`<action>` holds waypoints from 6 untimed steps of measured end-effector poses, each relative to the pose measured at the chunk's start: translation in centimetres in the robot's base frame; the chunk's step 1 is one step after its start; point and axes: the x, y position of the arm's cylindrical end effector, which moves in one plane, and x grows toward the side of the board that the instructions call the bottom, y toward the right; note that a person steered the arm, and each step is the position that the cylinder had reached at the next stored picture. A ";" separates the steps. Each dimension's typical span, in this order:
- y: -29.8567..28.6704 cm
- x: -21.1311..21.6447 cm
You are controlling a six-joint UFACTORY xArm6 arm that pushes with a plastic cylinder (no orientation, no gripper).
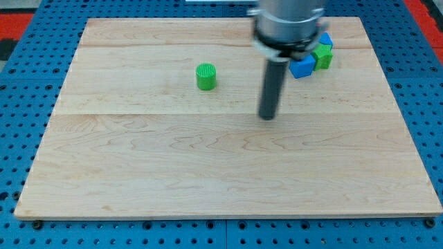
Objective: Push green circle into the yellow heart
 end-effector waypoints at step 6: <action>-9.6 -8.8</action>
